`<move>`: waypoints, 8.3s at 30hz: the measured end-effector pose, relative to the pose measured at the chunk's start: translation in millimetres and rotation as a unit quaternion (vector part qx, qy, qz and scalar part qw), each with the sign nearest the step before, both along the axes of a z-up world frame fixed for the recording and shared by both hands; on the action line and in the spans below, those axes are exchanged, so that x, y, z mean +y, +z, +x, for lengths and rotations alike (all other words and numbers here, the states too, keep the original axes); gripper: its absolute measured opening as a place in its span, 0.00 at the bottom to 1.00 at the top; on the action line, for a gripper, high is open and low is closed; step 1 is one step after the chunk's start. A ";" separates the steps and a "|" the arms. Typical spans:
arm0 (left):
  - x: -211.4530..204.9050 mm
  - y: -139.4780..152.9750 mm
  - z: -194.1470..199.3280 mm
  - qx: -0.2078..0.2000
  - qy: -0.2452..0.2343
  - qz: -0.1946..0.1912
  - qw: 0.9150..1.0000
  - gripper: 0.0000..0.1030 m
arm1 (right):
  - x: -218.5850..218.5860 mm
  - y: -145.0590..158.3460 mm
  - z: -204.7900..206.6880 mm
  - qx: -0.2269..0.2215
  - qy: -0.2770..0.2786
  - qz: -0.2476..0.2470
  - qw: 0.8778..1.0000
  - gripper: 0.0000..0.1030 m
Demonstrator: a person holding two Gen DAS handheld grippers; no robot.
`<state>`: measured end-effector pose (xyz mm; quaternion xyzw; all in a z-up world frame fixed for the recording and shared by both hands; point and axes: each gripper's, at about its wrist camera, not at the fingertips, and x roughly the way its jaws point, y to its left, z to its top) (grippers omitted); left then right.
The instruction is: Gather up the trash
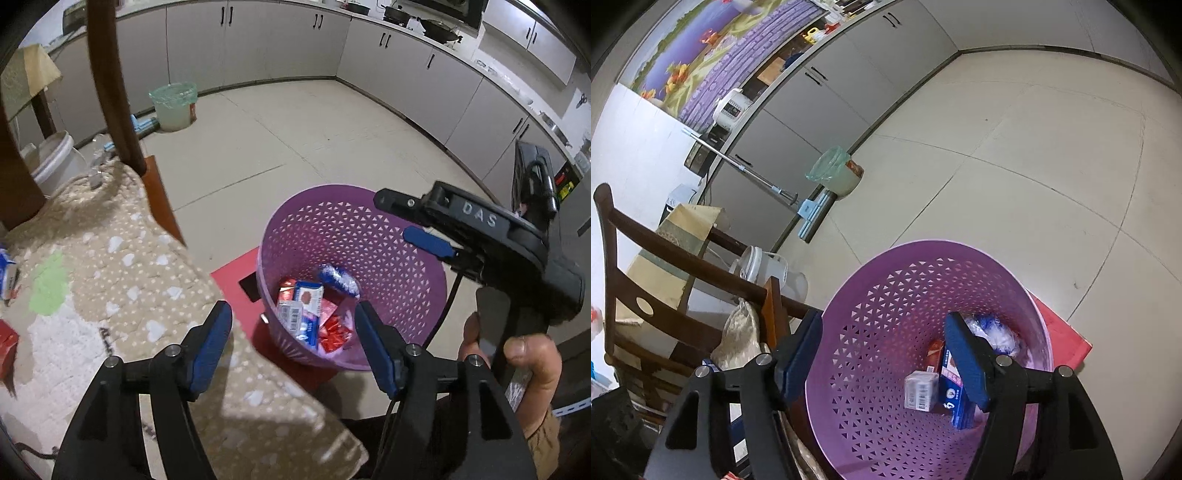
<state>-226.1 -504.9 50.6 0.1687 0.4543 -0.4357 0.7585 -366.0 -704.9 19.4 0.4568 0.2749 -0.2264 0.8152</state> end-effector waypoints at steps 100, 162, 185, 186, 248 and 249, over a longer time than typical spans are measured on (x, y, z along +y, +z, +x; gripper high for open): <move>450.8 -28.5 162.8 0.087 0.239 -0.064 0.965 0.44 | 405.4 8.4 319.6 0.161 0.395 -0.136 0.894 0.85; 376.2 31.4 60.9 -0.177 0.234 -0.032 0.956 0.23 | 383.7 46.3 219.9 0.291 0.262 -0.176 0.903 0.34; 445.2 28.9 111.6 -0.068 0.301 -0.115 0.944 0.23 | 349.4 73.4 149.6 0.190 0.238 -0.159 0.939 0.34; 446.8 27.4 113.2 -0.064 0.305 -0.116 0.943 0.23 | 346.0 76.0 143.5 0.186 0.237 -0.169 0.939 0.34; 65.5 55.6 39.6 -0.003 0.067 -0.042 0.997 0.23 | -10.1 24.0 -51.8 -0.059 0.043 -0.036 0.997 0.35; 58.7 54.5 38.4 0.000 0.061 -0.042 0.997 0.23 | -12.5 20.5 -51.0 -0.058 0.041 -0.024 0.997 0.35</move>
